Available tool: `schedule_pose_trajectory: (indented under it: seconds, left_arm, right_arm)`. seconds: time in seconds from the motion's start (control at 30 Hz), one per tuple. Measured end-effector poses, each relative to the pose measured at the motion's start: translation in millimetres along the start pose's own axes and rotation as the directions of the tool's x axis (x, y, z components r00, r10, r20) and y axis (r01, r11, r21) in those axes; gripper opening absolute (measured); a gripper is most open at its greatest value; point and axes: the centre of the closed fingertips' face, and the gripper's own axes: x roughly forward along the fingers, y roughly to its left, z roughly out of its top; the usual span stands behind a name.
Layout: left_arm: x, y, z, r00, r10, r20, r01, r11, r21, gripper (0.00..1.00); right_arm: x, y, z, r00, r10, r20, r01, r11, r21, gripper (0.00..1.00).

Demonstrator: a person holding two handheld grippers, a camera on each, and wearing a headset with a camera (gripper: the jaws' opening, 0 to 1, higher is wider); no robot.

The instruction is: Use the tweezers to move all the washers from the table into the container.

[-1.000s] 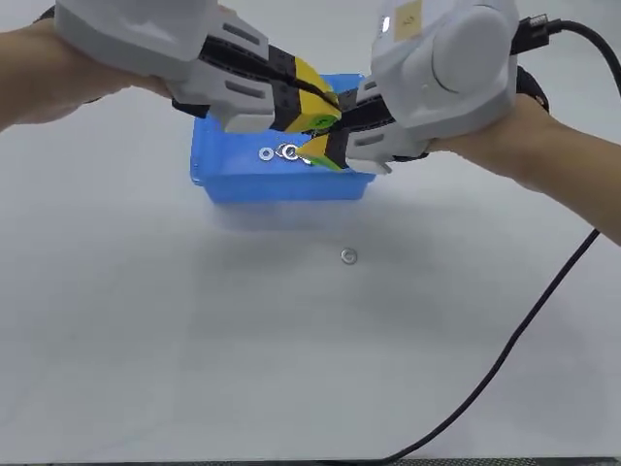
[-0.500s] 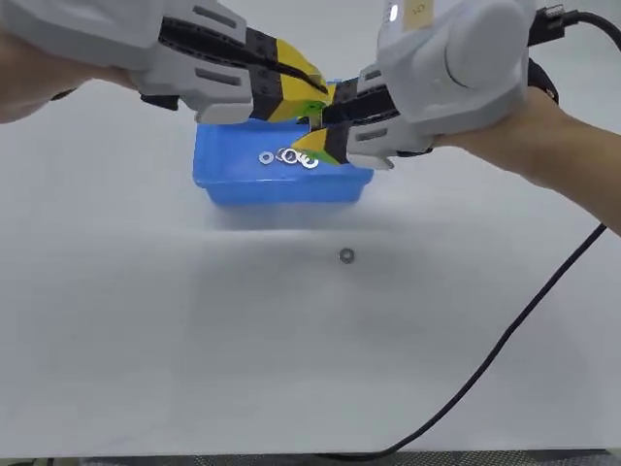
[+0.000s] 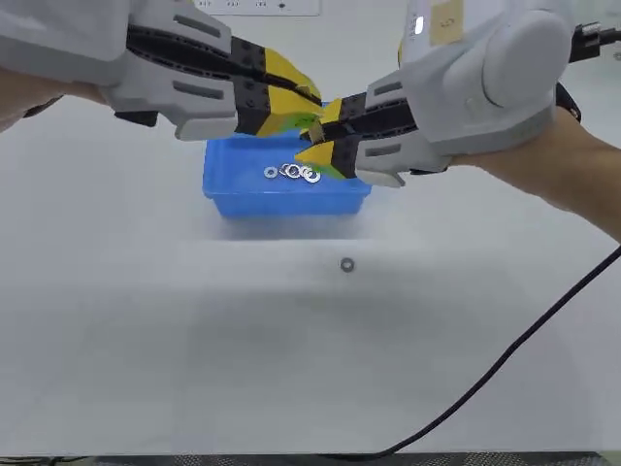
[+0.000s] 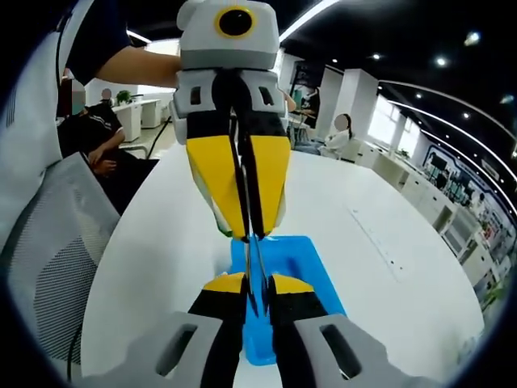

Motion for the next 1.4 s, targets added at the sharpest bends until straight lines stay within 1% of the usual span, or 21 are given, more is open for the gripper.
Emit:
schedule_pose_trajectory:
  seconds: [0.13, 0.23, 0.27, 0.3, 0.33, 0.37, 0.4, 0.47, 0.57, 0.6, 0.63, 0.73, 0.8, 0.9, 0.97, 1.1, 1.23, 1.27, 1.33, 1.37, 1.4]
  left_arm:
    - [0.8, -13.8, 0.8, 0.9997, -0.019, -0.016, 0.019, 1.0, 0.011, 0.06]
    - [5.2, -19.4, -4.0, 0.9993, -0.028, -0.026, 0.028, 1.0, 0.001, 0.06]
    - [7.0, -22.3, -7.5, 0.9986, -0.031, -0.042, 0.03, 0.999, -0.013, 0.06]
    - [7.5, -23.7, -8.7, 0.9983, -0.033, -0.049, 0.032, 0.999, -0.01, 0.06]
    - [8.4, -27.3, -12.6, 0.9966, -0.041, -0.071, 0.041, 0.999, 0.004, 0.06]
    - [8.3, -26.9, -14.2, 0.996, -0.044, -0.078, 0.044, 0.999, 0.007, 0.06]
    - [9.2, -35.3, -13.0, 0.9956, -0.049, -0.08, 0.05, 0.999, 0.003, 0.06]
    - [10.9, -45.6, -12.5, 0.9951, -0.059, -0.079, 0.059, 0.998, -0.006, 0.06]
    - [14.0, -51.8, -16.1, 0.9953, -0.069, -0.069, 0.067, 0.997, -0.022, 0.06]
    - [14.7, -53.4, -16.6, 0.9952, -0.071, -0.068, 0.069, 0.997, -0.025, 0.06]
    - [15.5, -55.9, -15.3, 0.9949, -0.075, -0.068, 0.073, 0.997, -0.029, 0.06]
    - [16.6, -57.8, -14.5, 0.9951, -0.081, -0.057, 0.079, 0.996, -0.04, 0.06]
    - [18.5, -60.6, -14.0, 0.9949, -0.088, -0.05, 0.086, 0.995, -0.048, 0.06]
    - [21.9, -63.6, -18.8, 0.993, -0.099, -0.064, 0.097, 0.995, -0.038, 0.06]
    - [23.6, -65.7, -19.4, 0.9922, -0.105, -0.067, 0.103, 0.994, -0.037, 0.06]
    - [27.1, -68.2, -19.2, 0.9917, -0.109, -0.069, 0.106, 0.994, -0.039, 0.06]
    - [32.3, -68.8, -23.4, 0.9915, -0.104, -0.079, 0.101, 0.994, -0.044, 0.06]
    - [34.0, -69.7, -24.8, 0.9908, -0.106, -0.083, 0.102, 0.993, -0.051, 0.06]
    - [36.8, -72.3, -25.5, 0.99, -0.109, -0.09, 0.105, 0.993, -0.048, 0.06]
    - [39.2, -74.3, -26.4, 0.9893, -0.116, -0.089, 0.111, 0.992, -0.058, 0.06]
    - [40.8, -73.9, -27.5, 0.9894, -0.114, -0.09, 0.109, 0.992, -0.058, 0.06]
  right_arm:
    - [-2.9, 14.6, -0.5, 0.9998, 0.015, -0.015, -0.016, 1.0, -0.018, 0.11]
    - [-4.6, 26.1, -4.6, 0.9992, 0.028, -0.03, -0.028, 0.999, -0.021, 0.11]
    - [-4.8, 29.9, -7.0, 0.9988, 0.033, -0.035, -0.033, 0.999, -0.021, 0.11]
    - [-5.1, 35.3, -10.8, 0.9983, 0.037, -0.044, -0.038, 0.999, -0.017, 0.11]
    - [-5.3, 38.4, -13.5, 0.9979, 0.039, -0.051, -0.04, 0.999, -0.014, 0.11]
    - [-5.6, 41.6, -16.0, 0.9975, 0.042, -0.056, -0.043, 0.999, -0.012, 0.11]
    - [-6.5, 46.3, -18.8, 0.9969, 0.05, -0.062, -0.05, 0.999, -0.007, 0.12]
    - [-7.8, 55.2, -21.7, 0.9952, 0.073, -0.066, -0.072, 0.997, 0.008, 0.12]
    - [-9.4, 64.0, -23.6, 0.9939, 0.082, -0.073, -0.082, 0.997, 0.004, 0.12]
    - [-9.8, 67.7, -24.9, 0.9928, 0.094, -0.075, -0.093, 0.996, 0.014, 0.12]
    - [-9.0, 67.1, -27.5, 0.9918, 0.102, -0.077, -0.1, 0.995, 0.025, 0.12]
    - [-9.4, 72.3, -33.0, 0.9899, 0.11, -0.09, -0.107, 0.994, 0.034, 0.12]
    - [-10.9, 74.3, -34.5, 0.99, 0.109, -0.09, -0.106, 0.994, 0.036, 0.12]
    - [-12.2, 75.6, -35.7, 0.9902, 0.11, -0.086, -0.105, 0.993, 0.054, 0.12]
    - [-12.9, 76.7, -38.6, 0.9893, 0.113, -0.093, -0.107, 0.992, 0.065, 0.12]
    - [-12.9, 75.4, -43.0, 0.9909, 0.101, -0.089, -0.096, 0.994, 0.06, 0.12]
    - [-10.2, 73.4, -50.6, 0.9923, 0.085, -0.09, -0.079, 0.995, 0.064, 0.12]
    - [-9.3, 73.0, -53.0, 0.9927, 0.083, -0.088, -0.077, 0.995, 0.069, 0.12]
    - [-7.9, 73.7, -56.1, 0.9932, 0.085, -0.079, -0.078, 0.993, 0.092, 0.12]
    - [-7.2, 74.4, -57.1, 0.9933, 0.088, -0.076, -0.08, 0.992, 0.1, 0.12]
    - [-6.4, 75.1, -58.8, 0.993, 0.089, -0.078, -0.081, 0.992, 0.1, 0.12]
